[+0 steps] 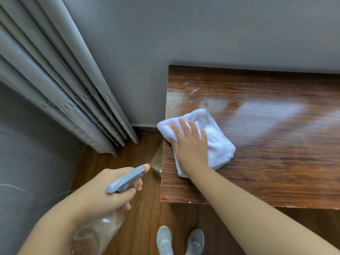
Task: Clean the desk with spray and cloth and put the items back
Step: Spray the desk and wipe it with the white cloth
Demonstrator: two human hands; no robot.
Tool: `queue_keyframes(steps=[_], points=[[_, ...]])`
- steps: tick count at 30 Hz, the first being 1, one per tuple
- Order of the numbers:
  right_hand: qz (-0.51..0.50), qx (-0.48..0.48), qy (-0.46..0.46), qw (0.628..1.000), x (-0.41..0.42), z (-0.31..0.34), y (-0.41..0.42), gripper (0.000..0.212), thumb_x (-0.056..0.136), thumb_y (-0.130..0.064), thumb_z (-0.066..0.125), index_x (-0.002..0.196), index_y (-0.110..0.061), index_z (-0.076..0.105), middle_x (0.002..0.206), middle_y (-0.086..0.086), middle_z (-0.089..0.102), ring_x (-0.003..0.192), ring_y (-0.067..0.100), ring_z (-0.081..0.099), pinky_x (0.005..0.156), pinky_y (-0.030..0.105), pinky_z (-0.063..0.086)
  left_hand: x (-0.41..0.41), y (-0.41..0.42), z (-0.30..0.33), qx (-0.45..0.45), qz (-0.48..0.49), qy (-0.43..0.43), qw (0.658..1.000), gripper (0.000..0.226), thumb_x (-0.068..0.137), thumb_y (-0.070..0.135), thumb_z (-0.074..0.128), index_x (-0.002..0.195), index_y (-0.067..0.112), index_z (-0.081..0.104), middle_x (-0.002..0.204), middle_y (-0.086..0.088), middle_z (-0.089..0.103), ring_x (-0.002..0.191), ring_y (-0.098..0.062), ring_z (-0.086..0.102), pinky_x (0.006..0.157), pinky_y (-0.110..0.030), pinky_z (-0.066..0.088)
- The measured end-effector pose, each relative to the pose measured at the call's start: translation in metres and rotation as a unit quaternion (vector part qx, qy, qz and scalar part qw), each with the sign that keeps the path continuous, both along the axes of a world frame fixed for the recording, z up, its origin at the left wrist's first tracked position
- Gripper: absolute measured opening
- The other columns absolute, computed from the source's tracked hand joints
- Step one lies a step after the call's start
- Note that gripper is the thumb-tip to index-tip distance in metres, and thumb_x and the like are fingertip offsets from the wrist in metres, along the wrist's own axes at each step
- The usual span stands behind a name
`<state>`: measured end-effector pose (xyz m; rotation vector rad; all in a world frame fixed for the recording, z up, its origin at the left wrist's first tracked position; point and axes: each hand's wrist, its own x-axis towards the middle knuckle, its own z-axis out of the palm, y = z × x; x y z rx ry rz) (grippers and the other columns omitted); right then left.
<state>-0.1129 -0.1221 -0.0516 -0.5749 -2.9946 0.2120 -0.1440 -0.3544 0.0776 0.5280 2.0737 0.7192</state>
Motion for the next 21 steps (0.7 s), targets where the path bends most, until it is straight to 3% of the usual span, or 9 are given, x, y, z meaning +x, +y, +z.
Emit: queue_keyframes(steps=[4, 8, 17, 21], points=[[-0.057, -0.017, -0.023, 0.998, -0.001, -0.001, 0.049, 0.048, 0.096, -0.046, 0.027, 0.141, -0.035, 0.042, 0.155, -0.007, 0.031, 0.143, 0.025, 0.026, 0.111, 0.046, 0.012, 0.002, 0.003, 0.003, -0.004, -0.019, -0.003, 1.0, 0.02, 0.092, 0.011, 0.06, 0.092, 0.03, 0.067, 0.099, 0.006, 0.071, 0.071, -0.017, 0.075, 0.077, -0.037, 0.06], [-0.117, -0.011, -0.015, 0.993, 0.033, 0.001, 0.088, 0.059, 0.091, -0.051, 0.012, 0.139, -0.034, 0.041, 0.154, -0.007, 0.032, 0.139, 0.026, 0.03, 0.108, 0.05, 0.026, 0.008, 0.007, 0.004, -0.008, -0.042, -0.008, 0.999, 0.017, 0.093, 0.013, 0.058, 0.094, 0.029, 0.066, 0.098, 0.004, 0.072, 0.071, -0.014, 0.075, 0.079, -0.037, 0.059], [-0.084, -0.017, 0.017, 0.996, 0.108, 0.0, 0.058, 0.048, 0.097, -0.044, 0.027, 0.14, -0.028, 0.042, 0.151, 0.0, 0.04, 0.135, 0.028, 0.038, 0.104, 0.053, 0.035, 0.019, 0.01, 0.001, -0.012, -0.03, -0.022, 0.999, 0.01, 0.092, 0.015, 0.059, 0.083, 0.019, 0.062, 0.085, -0.009, 0.071, 0.069, -0.018, 0.075, 0.08, -0.046, 0.057], [-0.034, 0.008, 0.007, 0.999, 0.122, -0.003, 0.019, 0.047, 0.096, -0.039, 0.032, 0.142, -0.031, 0.037, 0.152, 0.001, 0.037, 0.139, 0.027, 0.034, 0.108, 0.049, 0.025, 0.018, 0.005, 0.002, -0.008, -0.026, -0.009, 1.0, 0.014, 0.094, 0.015, 0.06, 0.09, 0.027, 0.066, 0.095, 0.001, 0.073, 0.069, -0.015, 0.075, 0.072, -0.031, 0.06]])
